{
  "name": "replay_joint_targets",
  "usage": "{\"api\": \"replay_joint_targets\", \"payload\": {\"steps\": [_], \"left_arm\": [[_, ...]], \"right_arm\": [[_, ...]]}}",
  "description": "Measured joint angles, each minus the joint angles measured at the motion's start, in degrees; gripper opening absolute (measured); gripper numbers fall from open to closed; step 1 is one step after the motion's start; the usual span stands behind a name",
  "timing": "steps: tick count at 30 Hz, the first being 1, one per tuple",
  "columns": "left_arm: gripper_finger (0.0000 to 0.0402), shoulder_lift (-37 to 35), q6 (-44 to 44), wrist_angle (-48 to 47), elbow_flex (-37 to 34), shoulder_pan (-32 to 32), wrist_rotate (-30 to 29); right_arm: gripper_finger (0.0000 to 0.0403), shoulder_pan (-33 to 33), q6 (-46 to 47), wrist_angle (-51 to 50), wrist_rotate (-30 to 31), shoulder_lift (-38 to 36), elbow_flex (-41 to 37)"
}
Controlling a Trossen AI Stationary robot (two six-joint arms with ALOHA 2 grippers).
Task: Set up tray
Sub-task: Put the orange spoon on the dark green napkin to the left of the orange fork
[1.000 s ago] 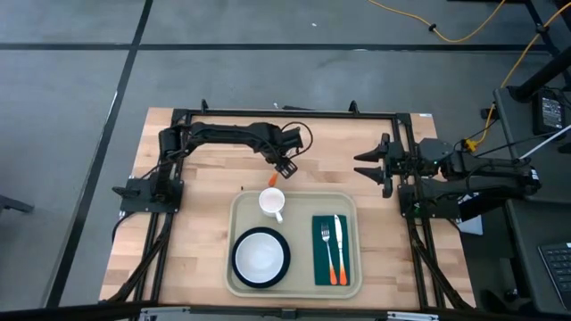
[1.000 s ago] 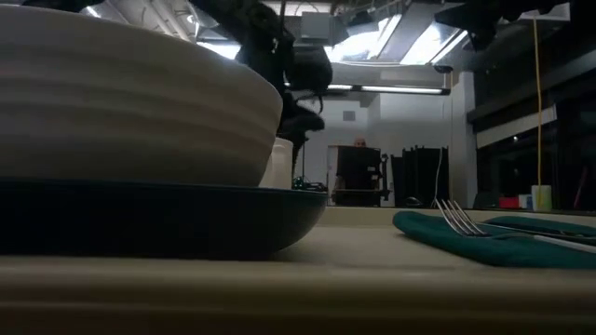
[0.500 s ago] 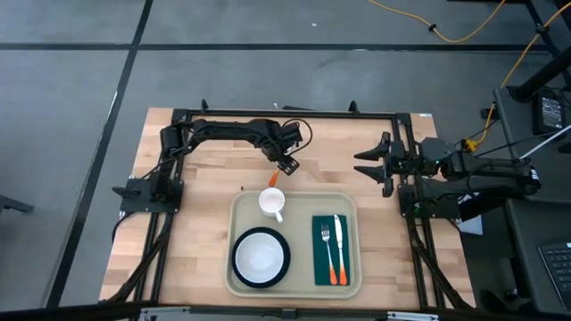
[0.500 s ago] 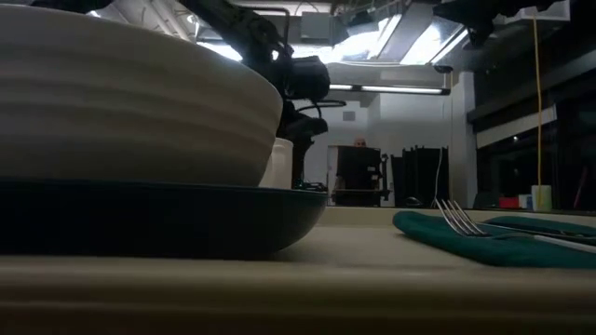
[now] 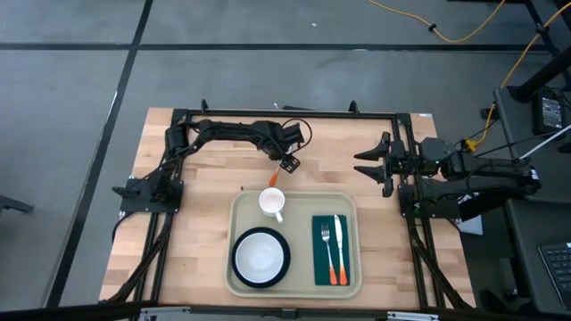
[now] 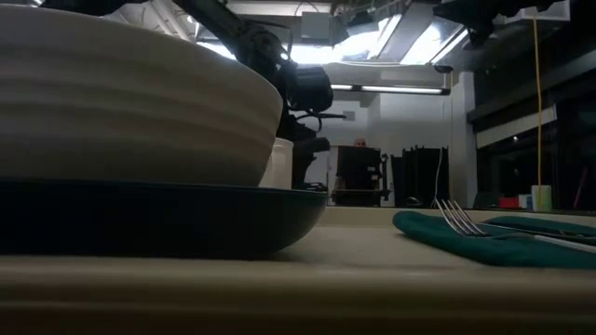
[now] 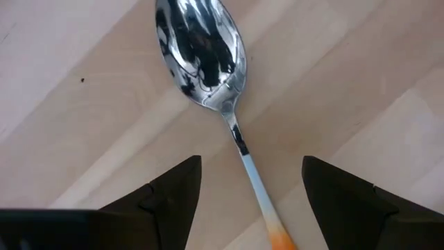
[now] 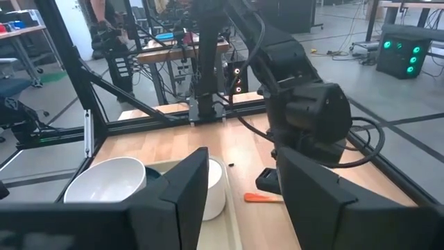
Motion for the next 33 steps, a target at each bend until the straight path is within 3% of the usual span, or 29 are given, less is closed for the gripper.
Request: {"api": "replay_joint_targets", "payload": {"steps": [14, 33], "left_arm": [[0.0229, 2.93, -1.12, 2.51, 0.02, 0.5, 2.92], [0.0167, 3.43, -0.39, 2.36, 0.07, 2.25, 3.52]], "right_arm": [[0.0177, 0.0, -0.47, -0.07, -0.1, 0.0, 0.0], [0.0177, -0.02, -0.6, -0.04, -0.11, 0.0, 0.0]]}}
